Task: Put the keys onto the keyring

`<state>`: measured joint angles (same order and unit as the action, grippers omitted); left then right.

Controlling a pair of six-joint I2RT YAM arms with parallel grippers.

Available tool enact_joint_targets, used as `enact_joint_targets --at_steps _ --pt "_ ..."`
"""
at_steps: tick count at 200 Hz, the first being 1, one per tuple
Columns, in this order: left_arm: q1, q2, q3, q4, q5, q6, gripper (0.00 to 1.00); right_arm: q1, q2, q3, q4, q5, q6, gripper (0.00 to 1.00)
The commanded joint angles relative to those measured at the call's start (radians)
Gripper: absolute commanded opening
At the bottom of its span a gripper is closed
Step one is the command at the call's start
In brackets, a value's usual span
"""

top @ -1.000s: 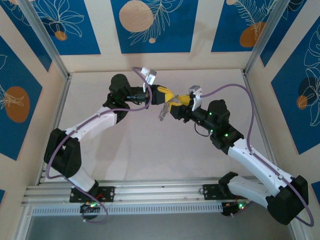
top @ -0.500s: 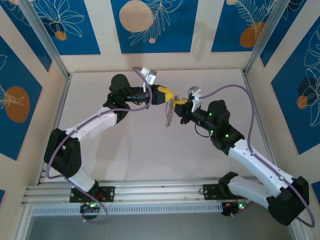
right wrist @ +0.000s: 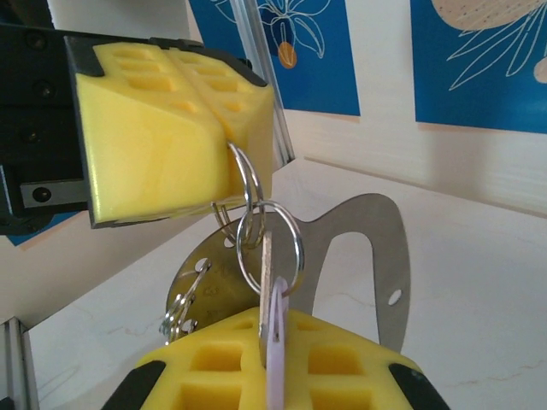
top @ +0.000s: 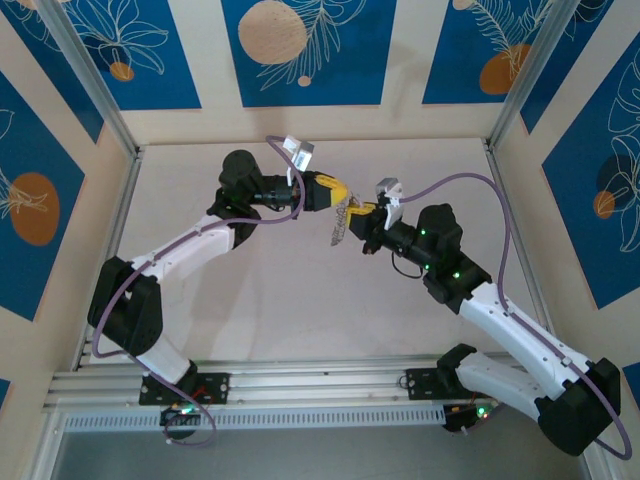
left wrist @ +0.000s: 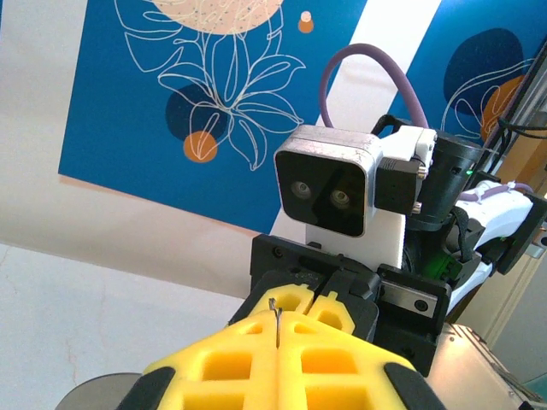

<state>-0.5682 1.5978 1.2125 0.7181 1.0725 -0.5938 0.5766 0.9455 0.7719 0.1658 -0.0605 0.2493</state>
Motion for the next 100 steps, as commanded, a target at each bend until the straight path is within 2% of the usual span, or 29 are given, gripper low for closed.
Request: enact_joint_targets --at_steps 1,32,68,83,100 --pt "-0.008 -0.037 0.002 0.056 -0.003 0.006 0.00 0.012 -0.014 -0.015 -0.021 -0.068 -0.016 0.00" --pt "-0.007 -0.035 0.001 0.057 -0.004 0.005 0.00 0.019 -0.011 -0.008 -0.053 -0.109 -0.030 0.01" --pt "-0.007 -0.034 0.004 0.055 -0.002 0.006 0.00 -0.013 -0.044 0.012 -0.140 -0.194 -0.051 0.38" --pt "-0.006 -0.036 0.002 0.055 -0.002 0.006 0.00 -0.065 -0.085 0.006 -0.168 -0.264 -0.030 0.44" --pt "-0.005 -0.037 -0.003 0.059 -0.002 0.007 0.00 -0.138 -0.144 -0.016 -0.168 -0.356 0.016 0.46"
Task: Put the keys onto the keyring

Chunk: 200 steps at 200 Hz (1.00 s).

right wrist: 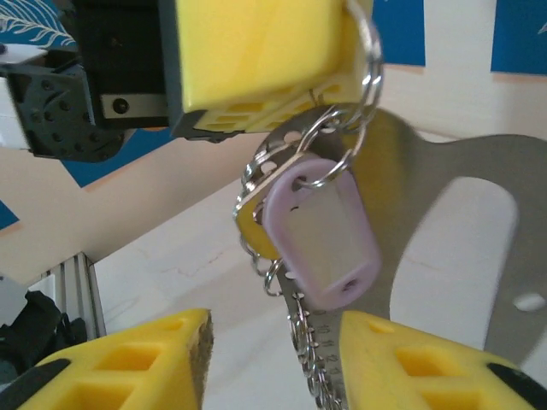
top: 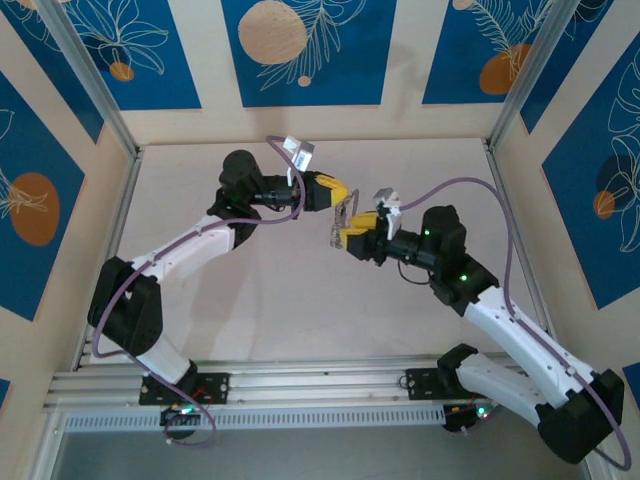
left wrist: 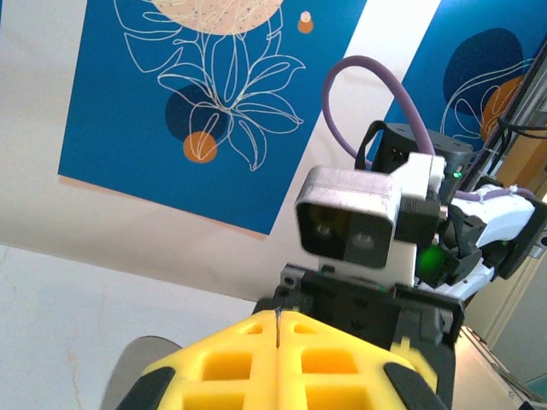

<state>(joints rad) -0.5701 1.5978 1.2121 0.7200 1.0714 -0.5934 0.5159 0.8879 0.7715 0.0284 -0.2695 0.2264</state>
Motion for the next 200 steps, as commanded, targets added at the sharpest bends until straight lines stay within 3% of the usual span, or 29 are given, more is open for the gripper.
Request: enact_joint_targets --at_steps 1,30,54,132,200 --pt "-0.004 -0.038 -0.003 0.058 -0.001 0.007 0.00 -0.084 -0.089 -0.017 -0.030 -0.150 0.044 0.46" --pt "-0.004 -0.038 -0.006 0.063 0.005 0.004 0.00 -0.216 -0.165 -0.070 0.058 -0.205 0.166 0.47" --pt "-0.003 -0.035 -0.006 0.073 0.008 -0.004 0.00 -0.260 -0.153 -0.086 0.159 -0.195 0.258 0.47" --pt "-0.003 -0.038 -0.022 0.114 -0.021 -0.025 0.00 -0.264 0.032 -0.063 0.507 -0.277 0.511 0.46" --pt "-0.004 -0.029 -0.039 0.197 -0.047 -0.090 0.00 -0.221 0.087 -0.064 0.590 -0.272 0.553 0.46"
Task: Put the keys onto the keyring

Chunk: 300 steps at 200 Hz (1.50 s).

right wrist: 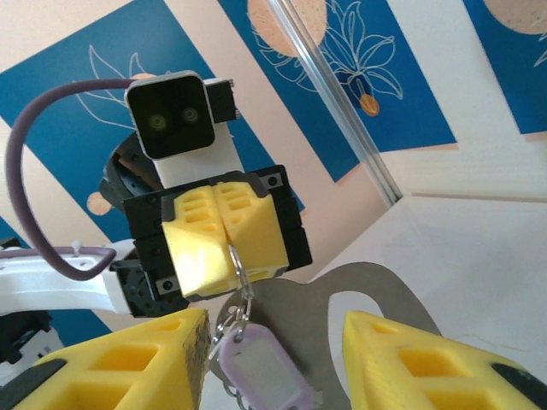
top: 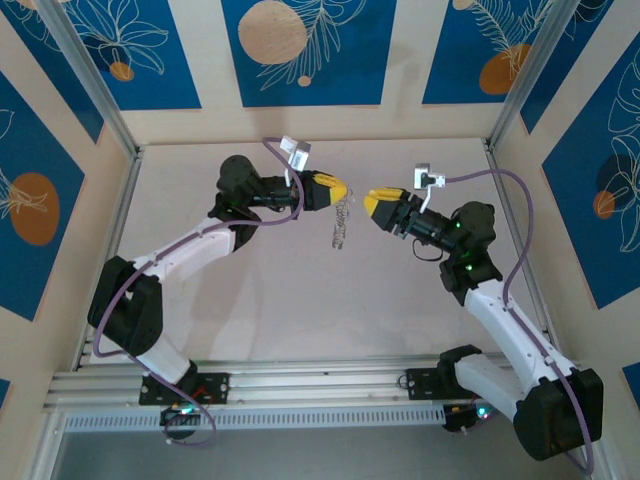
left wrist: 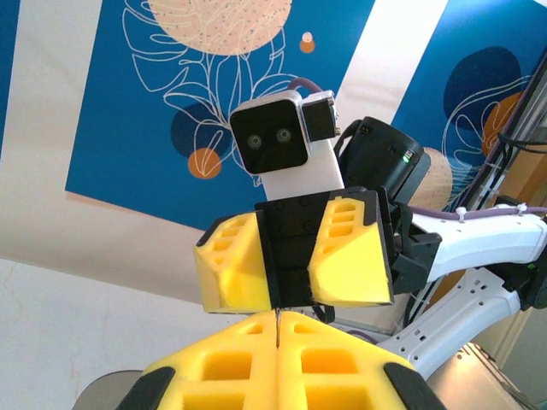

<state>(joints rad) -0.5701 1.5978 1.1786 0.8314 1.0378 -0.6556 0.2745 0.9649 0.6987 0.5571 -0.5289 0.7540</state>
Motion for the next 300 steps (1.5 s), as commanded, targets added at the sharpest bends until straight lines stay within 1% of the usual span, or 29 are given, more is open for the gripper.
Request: enact_joint_targets --at_steps 1,43,79,96,111,131,154,186,234,300 --pt "-0.004 -0.029 -0.005 0.086 -0.014 -0.028 0.00 0.021 0.010 0.009 0.061 -0.013 0.025 0.46" --pt "-0.003 -0.030 -0.004 0.087 -0.012 -0.030 0.00 0.054 0.046 0.031 0.061 -0.002 0.010 0.45" --pt "-0.003 -0.030 -0.004 0.086 -0.008 -0.030 0.00 0.071 0.070 0.050 0.064 0.003 0.004 0.42" --pt "-0.003 -0.030 -0.005 0.087 -0.010 -0.031 0.00 0.076 0.075 0.056 0.062 0.004 0.001 0.34" --pt "-0.003 -0.030 -0.006 0.090 -0.011 -0.032 0.00 0.079 0.079 0.055 0.061 0.004 0.001 0.23" --pt "-0.004 -0.030 -0.011 0.102 -0.017 -0.037 0.00 0.080 0.083 0.053 0.058 0.003 0.001 0.10" --pt "-0.002 -0.032 -0.026 0.140 -0.044 -0.056 0.00 0.083 0.084 0.047 0.048 0.002 0.000 0.00" --pt "-0.002 -0.038 -0.058 0.227 -0.109 -0.100 0.00 0.092 0.086 0.025 0.039 0.012 0.003 0.00" --pt "-0.003 0.002 -0.080 0.439 -0.161 -0.258 0.00 0.132 0.113 0.028 0.040 0.028 0.005 0.00" --pt "-0.007 0.033 -0.079 0.477 -0.226 -0.308 0.00 0.166 0.144 0.081 0.000 0.052 0.007 0.00"
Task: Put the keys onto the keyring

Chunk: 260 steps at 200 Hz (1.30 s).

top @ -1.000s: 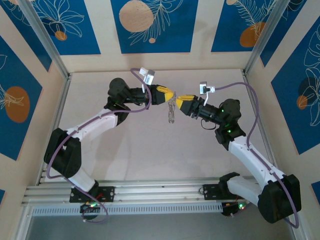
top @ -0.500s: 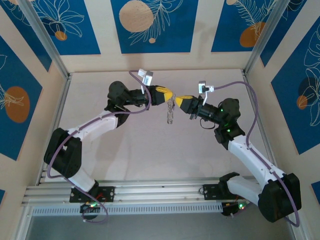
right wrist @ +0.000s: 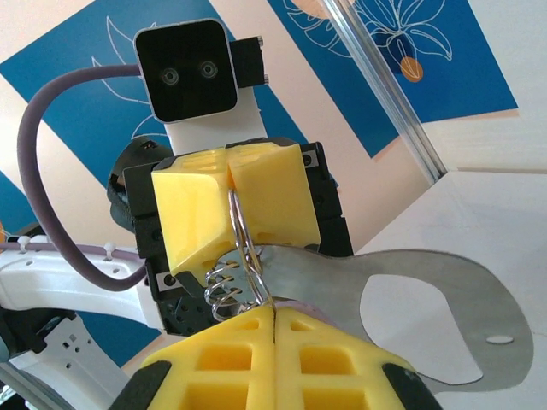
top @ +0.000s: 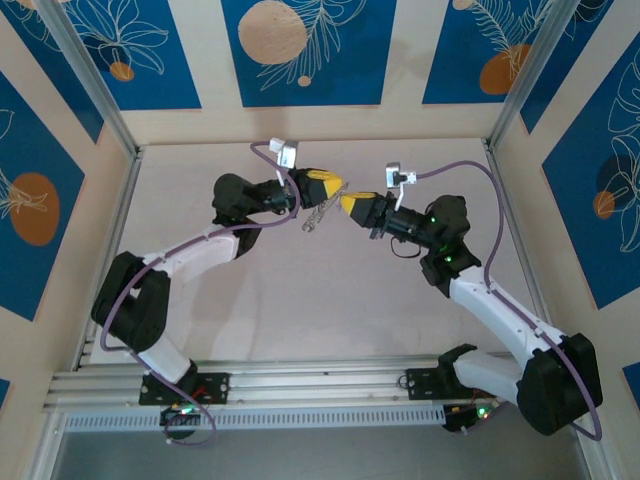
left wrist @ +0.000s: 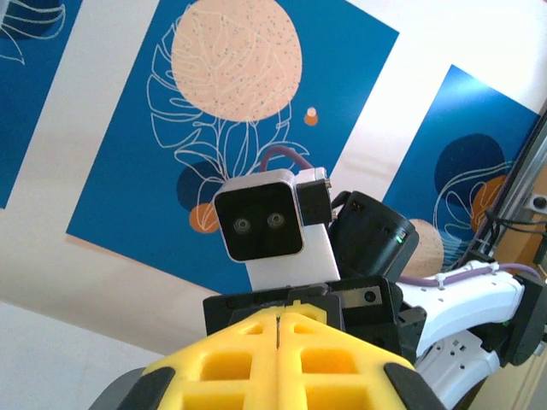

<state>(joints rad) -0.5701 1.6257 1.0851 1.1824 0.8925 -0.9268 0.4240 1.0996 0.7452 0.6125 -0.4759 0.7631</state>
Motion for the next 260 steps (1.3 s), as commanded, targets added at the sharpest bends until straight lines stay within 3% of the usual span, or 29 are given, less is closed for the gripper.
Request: enact_joint_targets --at_steps 1,20,44,63,96,143,196,260 --pt "-0.007 0.006 0.014 0.126 -0.081 -0.037 0.00 0.016 0.010 0.036 -0.057 0.000 -0.002 0.00" --pt "-0.007 0.015 0.021 0.129 -0.109 -0.049 0.00 0.010 0.007 0.054 -0.099 -0.007 -0.017 0.00" --pt "-0.005 0.020 0.025 0.121 -0.143 -0.053 0.00 -0.047 -0.045 0.049 -0.164 -0.024 -0.018 0.21" --pt "-0.005 0.033 0.024 0.141 -0.166 -0.074 0.00 -0.112 -0.103 0.037 -0.204 -0.045 -0.003 0.29" --pt "-0.006 0.069 0.032 0.179 -0.180 -0.122 0.00 -0.177 -0.146 0.059 -0.236 -0.039 0.010 0.37" --pt "-0.008 0.094 0.039 0.180 -0.169 -0.142 0.00 -0.184 -0.032 0.137 -0.138 -0.070 0.059 0.47" --pt "-0.011 0.108 0.028 0.176 -0.167 -0.136 0.00 -0.153 0.096 0.180 -0.040 -0.102 0.105 0.48" --pt "-0.019 0.115 0.030 0.174 -0.159 -0.134 0.00 -0.116 0.131 0.186 -0.017 -0.097 0.099 0.43"
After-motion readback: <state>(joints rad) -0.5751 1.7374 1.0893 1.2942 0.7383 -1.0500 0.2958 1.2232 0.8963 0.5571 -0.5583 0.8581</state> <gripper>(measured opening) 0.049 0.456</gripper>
